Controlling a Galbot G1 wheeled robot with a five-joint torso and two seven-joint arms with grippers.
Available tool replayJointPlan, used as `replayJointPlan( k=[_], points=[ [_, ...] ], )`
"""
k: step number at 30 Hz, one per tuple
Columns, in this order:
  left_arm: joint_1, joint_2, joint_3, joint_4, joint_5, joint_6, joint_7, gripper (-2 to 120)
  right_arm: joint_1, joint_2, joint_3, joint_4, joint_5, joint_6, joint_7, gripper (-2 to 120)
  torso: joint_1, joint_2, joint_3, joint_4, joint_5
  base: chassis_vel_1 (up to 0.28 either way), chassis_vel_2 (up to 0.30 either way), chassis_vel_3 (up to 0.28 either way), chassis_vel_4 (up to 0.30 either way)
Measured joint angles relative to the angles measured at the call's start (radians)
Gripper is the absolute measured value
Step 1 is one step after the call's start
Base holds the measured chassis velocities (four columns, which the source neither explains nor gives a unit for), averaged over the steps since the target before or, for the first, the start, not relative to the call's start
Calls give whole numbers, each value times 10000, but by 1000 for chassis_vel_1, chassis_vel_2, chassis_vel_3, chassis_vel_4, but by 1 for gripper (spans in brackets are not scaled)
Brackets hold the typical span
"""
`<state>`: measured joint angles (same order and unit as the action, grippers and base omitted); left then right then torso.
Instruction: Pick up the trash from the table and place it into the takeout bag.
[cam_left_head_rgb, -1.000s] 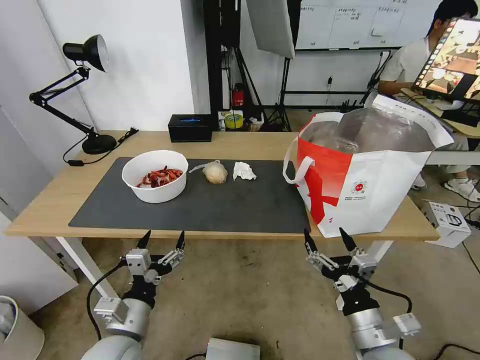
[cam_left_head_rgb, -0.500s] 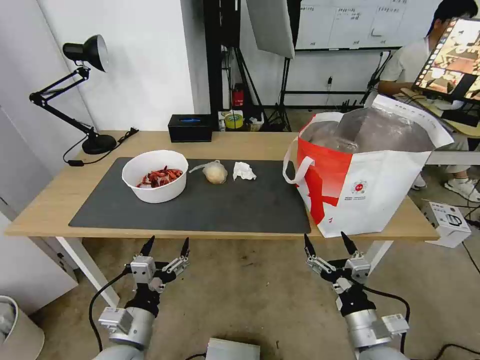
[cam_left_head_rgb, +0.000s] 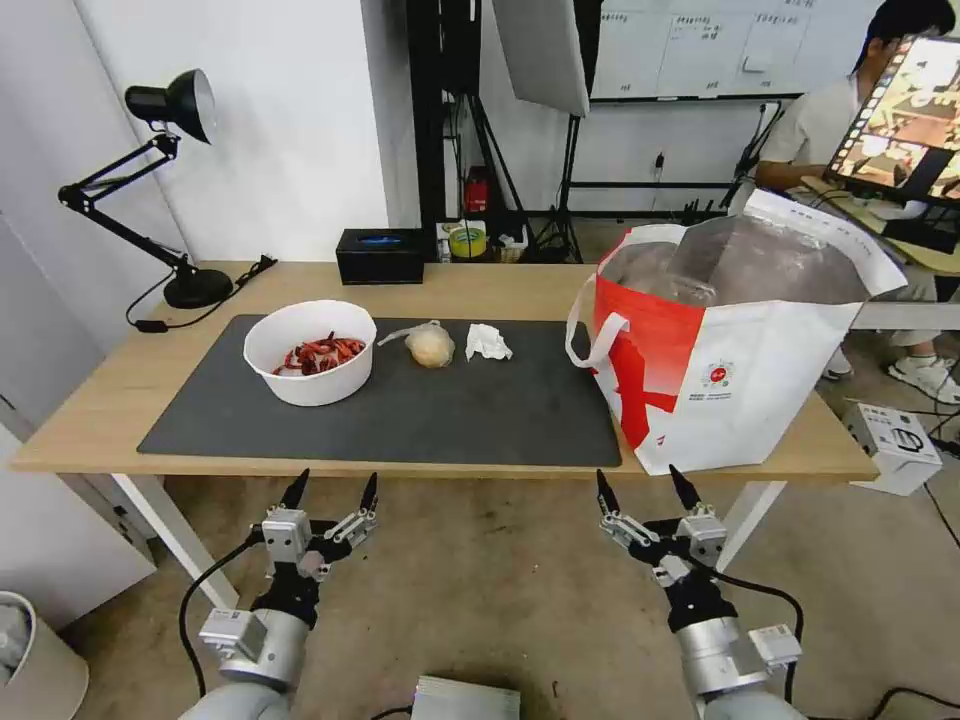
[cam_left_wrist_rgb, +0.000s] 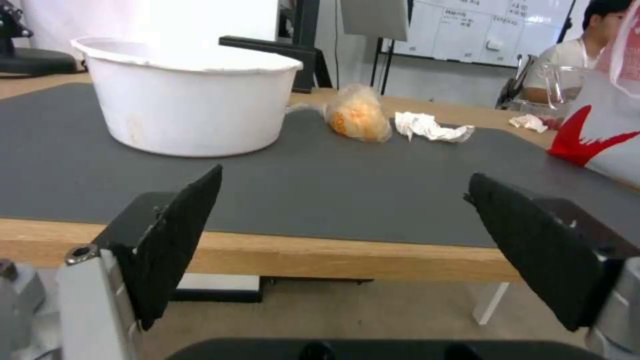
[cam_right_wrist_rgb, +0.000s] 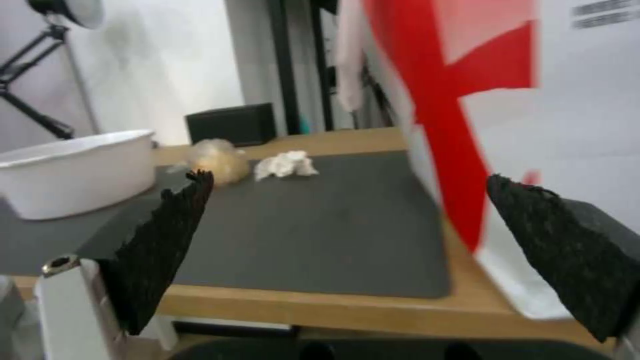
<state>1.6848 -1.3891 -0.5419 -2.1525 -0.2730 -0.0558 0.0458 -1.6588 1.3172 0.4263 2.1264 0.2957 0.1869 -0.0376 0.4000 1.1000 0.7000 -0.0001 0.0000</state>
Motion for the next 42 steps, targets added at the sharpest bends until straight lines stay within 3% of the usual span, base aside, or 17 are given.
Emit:
replayJointPlan(
  k=[18,23,42],
  points=[
    [99,-465,-346,45,4,0,2,100,3257,-1339,-1819,-1476,1743,-721,325,100,1,0,1,1,0,0,0,0,0],
    [116,-533,-402,45,5,0,6,100,3787,-1404,-2167,-1816,1851,-803,413,100,1,0,1,2,0,0,0,0,0],
    [146,-962,-16,125,666,-64,69,100,7926,-1022,-4650,-4983,2526,-1200,1496,100,1,-1,1,2,0,0,0,0,0]
  ],
)
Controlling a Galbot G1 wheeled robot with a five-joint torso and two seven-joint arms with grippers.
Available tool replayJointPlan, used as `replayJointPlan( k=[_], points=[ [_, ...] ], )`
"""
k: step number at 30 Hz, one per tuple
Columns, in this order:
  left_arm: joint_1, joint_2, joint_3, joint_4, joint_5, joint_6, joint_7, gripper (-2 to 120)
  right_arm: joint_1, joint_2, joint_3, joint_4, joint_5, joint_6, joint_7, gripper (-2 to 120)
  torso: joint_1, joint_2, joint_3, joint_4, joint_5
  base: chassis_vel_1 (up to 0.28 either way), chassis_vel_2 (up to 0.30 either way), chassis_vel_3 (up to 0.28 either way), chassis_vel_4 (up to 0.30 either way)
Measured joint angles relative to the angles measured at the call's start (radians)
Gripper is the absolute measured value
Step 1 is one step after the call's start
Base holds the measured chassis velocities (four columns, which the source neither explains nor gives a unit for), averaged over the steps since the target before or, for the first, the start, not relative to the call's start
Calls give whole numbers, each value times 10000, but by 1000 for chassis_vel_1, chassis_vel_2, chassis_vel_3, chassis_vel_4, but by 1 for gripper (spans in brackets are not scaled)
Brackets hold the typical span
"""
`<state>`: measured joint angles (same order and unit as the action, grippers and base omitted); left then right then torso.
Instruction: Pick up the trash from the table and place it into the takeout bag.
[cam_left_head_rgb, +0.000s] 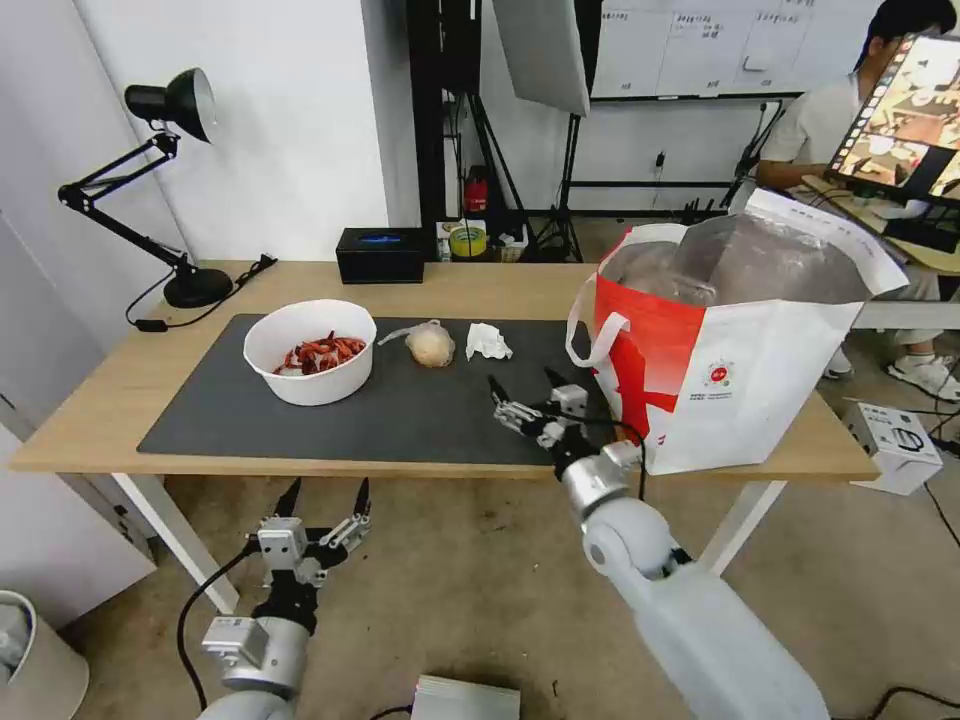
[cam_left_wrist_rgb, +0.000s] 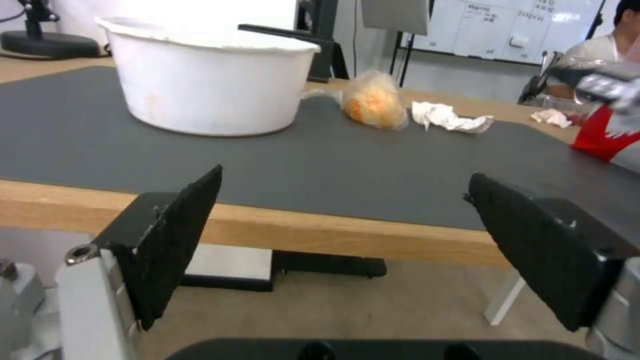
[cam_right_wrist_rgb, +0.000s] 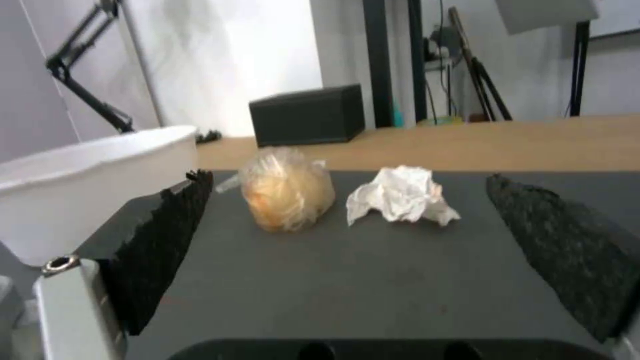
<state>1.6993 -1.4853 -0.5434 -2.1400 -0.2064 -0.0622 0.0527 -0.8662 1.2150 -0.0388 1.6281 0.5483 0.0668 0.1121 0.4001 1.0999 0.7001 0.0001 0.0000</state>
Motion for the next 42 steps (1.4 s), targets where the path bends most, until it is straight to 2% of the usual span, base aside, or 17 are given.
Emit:
replayJointPlan(
  k=[5,14,18,23,28,30,35,42],
  points=[
    [-35,-263,120,17,227,-56,35,100,1037,246,-589,-940,26,-63,214,100,0,0,0,-1,0,0,0,0,0],
    [-165,-424,132,93,311,-130,159,100,2331,593,-1204,-1838,218,-171,656,100,1,0,0,0,-1,0,0,0,0],
    [-215,-522,112,114,397,-131,151,100,2756,771,-1504,-2255,267,-259,1034,100,0,0,0,0,0,0,0,0,0],
    [-332,-561,65,131,375,-131,143,100,3276,1171,-1695,-2797,649,-507,1988,100,0,1,0,-1,-1,0,0,0,0],
    [-443,-592,32,154,340,-131,141,100,3569,1398,-1803,-3186,810,-638,2367,100,0,0,-1,0,0,0,0,0,0],
    [-538,-657,-6,198,283,-132,141,100,3961,1641,-1946,-3639,1099,-999,2961,100,0,0,0,-1,-1,0,0,0,0],
    [-569,-711,-72,217,103,-171,151,100,4476,1930,-2108,-4292,1490,-1629,3664,100,1,0,-1,-1,0,0,0,0,0],
    [-614,-618,-155,227,-75,-180,177,100,4980,2135,-2343,-4762,2284,-2317,4154,100,-1,0,-1,0,0,0,0,0,0]
  ],
)
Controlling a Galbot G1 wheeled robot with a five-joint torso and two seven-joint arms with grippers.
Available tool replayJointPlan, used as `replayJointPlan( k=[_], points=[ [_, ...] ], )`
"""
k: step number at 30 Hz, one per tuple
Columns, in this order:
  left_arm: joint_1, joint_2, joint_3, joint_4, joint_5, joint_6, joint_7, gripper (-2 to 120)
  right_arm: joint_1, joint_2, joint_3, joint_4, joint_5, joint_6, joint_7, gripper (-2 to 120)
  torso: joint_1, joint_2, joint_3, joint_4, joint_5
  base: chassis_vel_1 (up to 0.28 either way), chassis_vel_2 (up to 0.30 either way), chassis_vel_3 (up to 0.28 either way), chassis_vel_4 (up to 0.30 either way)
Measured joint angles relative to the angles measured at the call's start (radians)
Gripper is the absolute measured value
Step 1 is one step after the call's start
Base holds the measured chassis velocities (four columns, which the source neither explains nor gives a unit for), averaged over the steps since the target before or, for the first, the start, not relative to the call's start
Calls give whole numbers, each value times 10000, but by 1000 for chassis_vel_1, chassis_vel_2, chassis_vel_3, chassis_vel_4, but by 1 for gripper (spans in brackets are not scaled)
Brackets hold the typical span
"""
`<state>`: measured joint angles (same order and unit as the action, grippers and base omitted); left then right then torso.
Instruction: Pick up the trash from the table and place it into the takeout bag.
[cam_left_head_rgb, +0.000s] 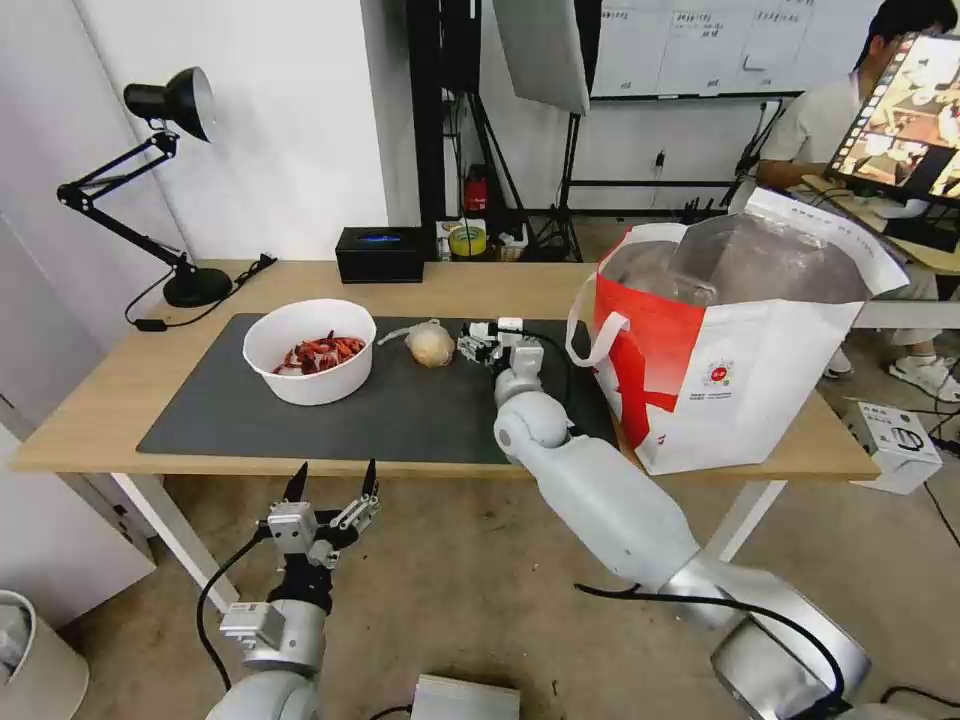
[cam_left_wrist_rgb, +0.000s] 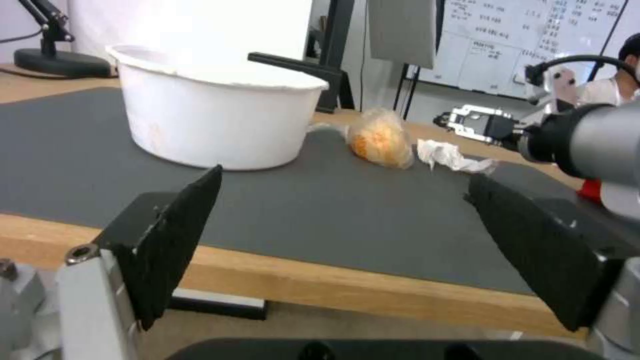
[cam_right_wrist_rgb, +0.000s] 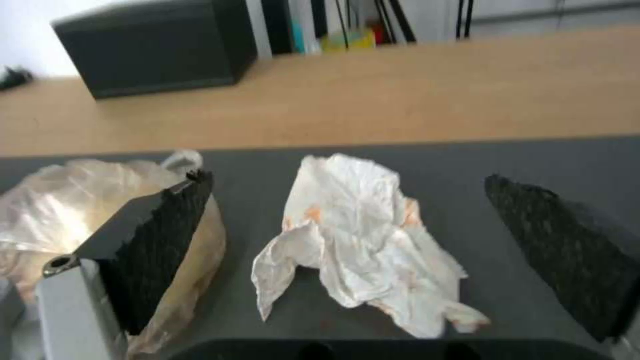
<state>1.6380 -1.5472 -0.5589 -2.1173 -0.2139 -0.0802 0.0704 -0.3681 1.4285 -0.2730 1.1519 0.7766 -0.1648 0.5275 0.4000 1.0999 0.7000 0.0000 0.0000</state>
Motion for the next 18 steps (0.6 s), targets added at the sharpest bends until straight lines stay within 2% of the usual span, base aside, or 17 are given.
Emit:
replayJointPlan(
  k=[2,8,18],
  points=[
    [-67,72,-76,24,-93,-1,3,100,521,159,-197,-381,660,-527,239,100,0,0,0,0,-1,0,0,0,0],
    [-51,5,-59,96,-113,-35,25,100,1165,525,-231,-1188,1258,-1163,482,100,0,0,0,0,-1,0,0,0,0],
    [-62,-27,-34,209,-89,-52,43,100,1246,837,-89,-1964,1286,-1475,459,100,0,1,0,0,0,0,0,0,0]
  ],
)
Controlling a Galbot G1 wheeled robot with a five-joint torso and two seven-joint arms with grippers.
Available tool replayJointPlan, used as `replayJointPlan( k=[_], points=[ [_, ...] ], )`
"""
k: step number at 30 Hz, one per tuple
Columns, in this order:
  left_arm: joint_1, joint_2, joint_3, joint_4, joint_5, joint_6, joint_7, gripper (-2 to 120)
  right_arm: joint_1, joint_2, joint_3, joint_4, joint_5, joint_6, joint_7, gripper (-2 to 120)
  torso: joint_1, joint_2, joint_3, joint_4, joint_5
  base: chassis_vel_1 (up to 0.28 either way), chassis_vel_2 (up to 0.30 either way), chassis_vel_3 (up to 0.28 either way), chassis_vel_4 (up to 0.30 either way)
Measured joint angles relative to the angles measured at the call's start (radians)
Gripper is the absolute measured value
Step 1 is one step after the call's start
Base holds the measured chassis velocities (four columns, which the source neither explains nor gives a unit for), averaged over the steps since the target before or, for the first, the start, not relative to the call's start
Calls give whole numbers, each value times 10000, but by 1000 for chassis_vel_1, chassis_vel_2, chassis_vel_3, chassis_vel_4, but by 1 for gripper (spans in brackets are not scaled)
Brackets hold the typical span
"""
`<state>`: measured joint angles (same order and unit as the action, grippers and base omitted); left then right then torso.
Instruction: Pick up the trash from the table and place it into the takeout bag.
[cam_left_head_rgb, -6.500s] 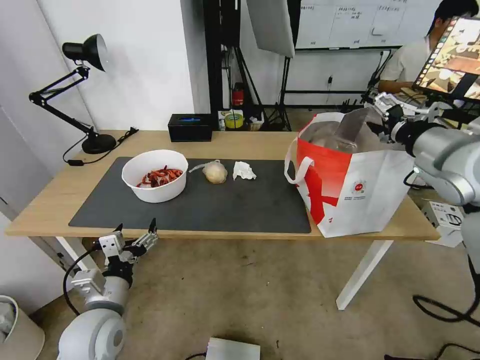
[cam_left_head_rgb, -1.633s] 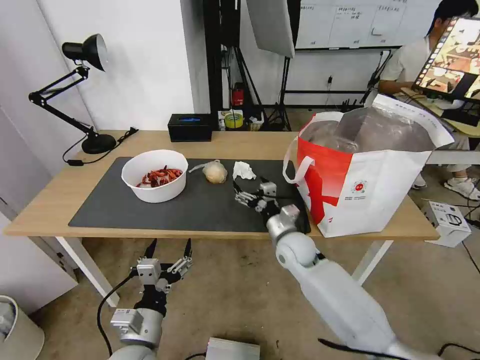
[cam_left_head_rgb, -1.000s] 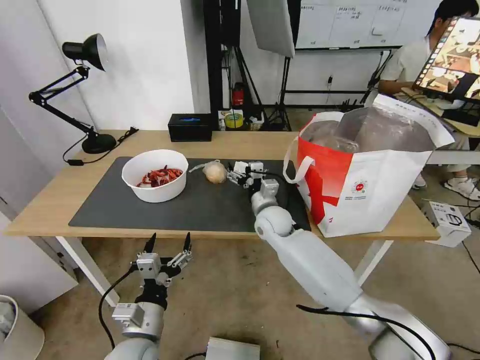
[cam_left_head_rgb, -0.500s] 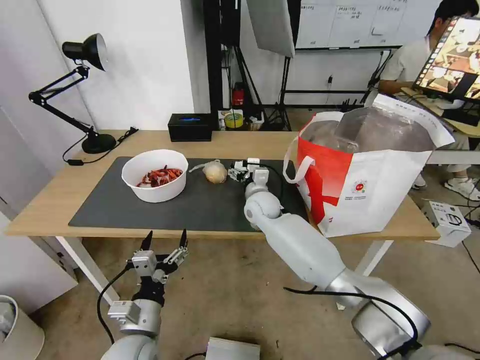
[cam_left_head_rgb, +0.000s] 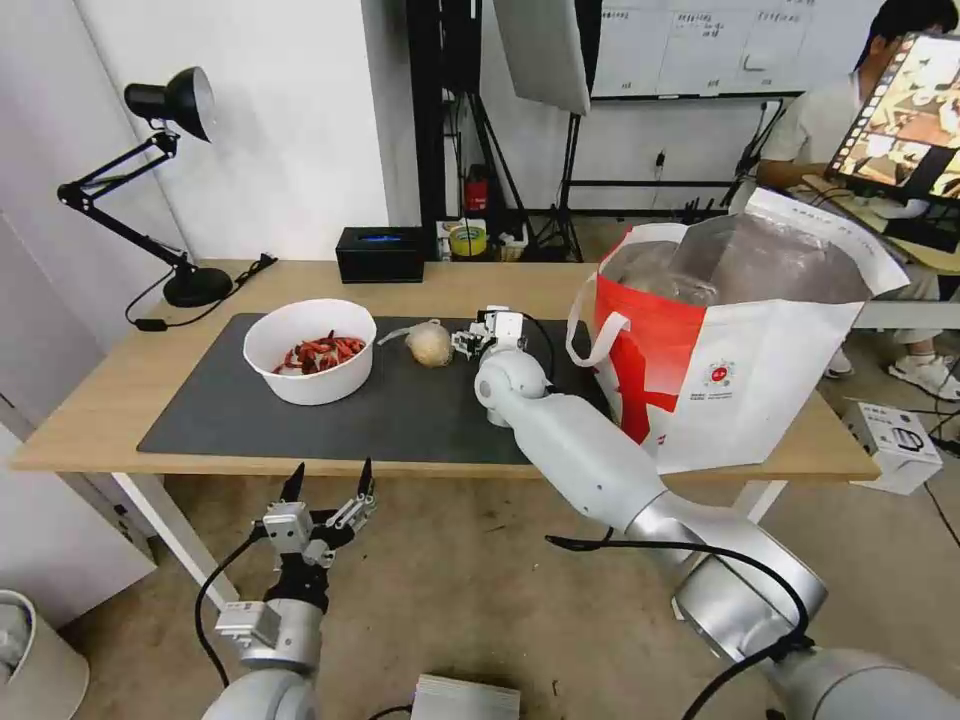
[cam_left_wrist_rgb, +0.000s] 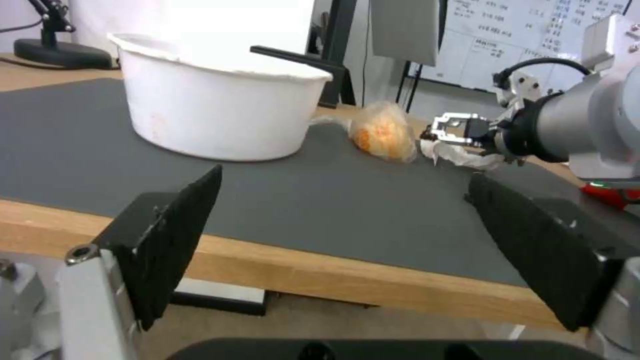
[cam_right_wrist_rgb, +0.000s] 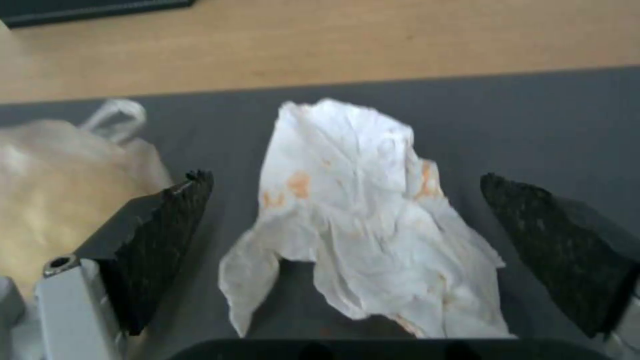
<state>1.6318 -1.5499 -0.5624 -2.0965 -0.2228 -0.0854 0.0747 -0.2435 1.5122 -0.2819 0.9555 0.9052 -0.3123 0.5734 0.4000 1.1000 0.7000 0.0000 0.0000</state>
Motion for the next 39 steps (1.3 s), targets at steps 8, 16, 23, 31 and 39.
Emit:
replayJointPlan(
  k=[8,16,23,31,39],
  points=[
    [-40,1,-4,166,9,-18,7,100,32,232,160,-504,-88,-64,-138,98,-1,0,-1,0,0,0,0,0,0],
    [-83,-18,-4,291,9,-61,21,100,49,312,226,-606,-98,-158,-60,74,-3,2,-3,-6,-2,0,0,0,0],
    [-112,-99,70,423,30,-144,44,100,-30,263,229,-544,-96,-167,-7,44,-3,2,-3,-8,-1,0,0,0,0],
    [-99,-161,140,500,64,-207,90,100,-61,134,140,-398,-85,-123,-27,19,0,0,1,3,1,0,0,0,0],
    [-126,-162,207,537,74,-212,123,100,-265,-117,90,131,-70,-35,-48,0,1,-2,3,9,4,0,0,0,0]
  ],
)
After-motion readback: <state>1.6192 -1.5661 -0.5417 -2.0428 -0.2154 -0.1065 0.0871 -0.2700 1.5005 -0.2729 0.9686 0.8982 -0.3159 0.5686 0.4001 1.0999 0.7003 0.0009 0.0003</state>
